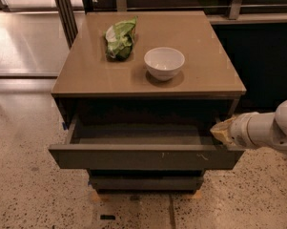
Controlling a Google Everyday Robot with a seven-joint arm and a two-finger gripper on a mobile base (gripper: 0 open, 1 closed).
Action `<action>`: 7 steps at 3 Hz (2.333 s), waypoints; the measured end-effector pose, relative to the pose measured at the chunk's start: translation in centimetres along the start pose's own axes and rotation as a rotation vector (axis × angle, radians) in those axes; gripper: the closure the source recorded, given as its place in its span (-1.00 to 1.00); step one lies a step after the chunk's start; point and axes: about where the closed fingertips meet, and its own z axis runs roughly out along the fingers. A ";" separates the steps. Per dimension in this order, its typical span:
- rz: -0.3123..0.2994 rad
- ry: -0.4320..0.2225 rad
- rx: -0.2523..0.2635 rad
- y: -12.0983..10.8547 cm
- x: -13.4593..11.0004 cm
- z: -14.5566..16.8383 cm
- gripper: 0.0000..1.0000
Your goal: Open top drawer
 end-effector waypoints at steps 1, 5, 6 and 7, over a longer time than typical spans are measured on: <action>-0.011 -0.011 -0.105 1.2 -0.5 -2.6 1.00; -0.038 -0.009 -0.172 2.8 -3.2 -0.1 1.00; -0.034 -0.010 -0.084 0.7 -3.9 1.1 1.00; -0.030 -0.003 -0.102 0.7 -3.4 1.2 1.00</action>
Offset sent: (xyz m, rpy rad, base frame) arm 0.0089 0.0114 0.0252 0.0202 0.0064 0.0550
